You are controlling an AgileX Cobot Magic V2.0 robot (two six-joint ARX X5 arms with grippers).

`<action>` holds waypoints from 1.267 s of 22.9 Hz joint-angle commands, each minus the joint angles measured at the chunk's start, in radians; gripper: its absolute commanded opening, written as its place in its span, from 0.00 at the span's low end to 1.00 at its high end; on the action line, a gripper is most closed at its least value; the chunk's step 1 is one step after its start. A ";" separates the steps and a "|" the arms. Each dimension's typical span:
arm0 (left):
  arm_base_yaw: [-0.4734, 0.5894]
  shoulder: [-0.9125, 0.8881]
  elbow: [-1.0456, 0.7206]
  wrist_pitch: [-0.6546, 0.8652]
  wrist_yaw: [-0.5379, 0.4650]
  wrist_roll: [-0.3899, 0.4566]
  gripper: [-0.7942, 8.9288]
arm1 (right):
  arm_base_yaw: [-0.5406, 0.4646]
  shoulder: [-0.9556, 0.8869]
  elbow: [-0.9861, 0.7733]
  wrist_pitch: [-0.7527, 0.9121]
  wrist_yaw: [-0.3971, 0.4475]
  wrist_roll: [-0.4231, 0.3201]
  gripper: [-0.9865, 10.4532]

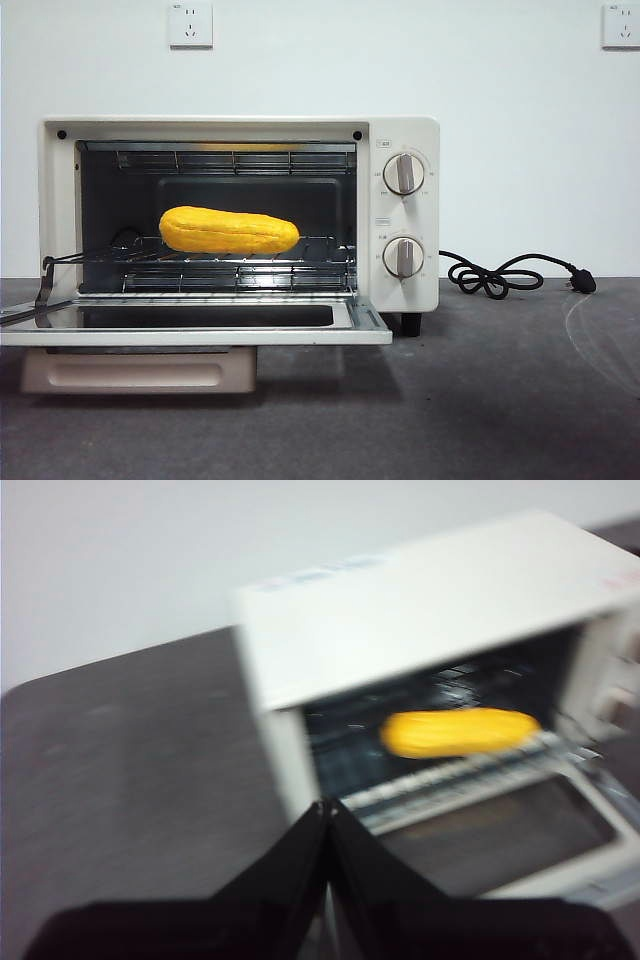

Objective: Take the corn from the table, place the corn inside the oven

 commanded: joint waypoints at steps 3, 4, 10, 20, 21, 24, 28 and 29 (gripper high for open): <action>-0.018 0.050 -0.025 0.073 0.185 0.175 0.07 | 0.002 -0.130 -0.005 -0.055 -0.040 0.151 0.08; -0.018 0.061 -0.025 0.084 0.253 0.213 0.07 | 0.002 -0.163 -0.005 -0.057 -0.061 0.161 0.08; -0.016 0.118 -0.025 0.188 0.855 0.449 0.07 | 0.002 -0.339 -0.005 -0.019 -0.207 0.161 0.08; 0.177 0.426 -0.025 0.290 1.091 0.452 0.07 | 0.002 -0.435 -0.005 0.024 -0.229 0.127 0.08; 0.223 0.463 -0.025 0.295 1.114 0.434 0.07 | 0.002 -0.434 -0.005 0.023 -0.227 0.127 0.08; 0.396 0.576 -0.025 0.299 1.259 0.372 0.07 | 0.002 -0.430 -0.005 0.023 -0.224 0.126 0.08; 0.623 0.682 -0.025 0.289 1.395 0.274 0.07 | 0.002 -0.418 -0.005 0.022 -0.199 0.111 0.08; 0.677 0.692 -0.025 0.281 1.401 0.259 0.07 | 0.002 -0.418 -0.005 0.022 -0.193 0.106 0.08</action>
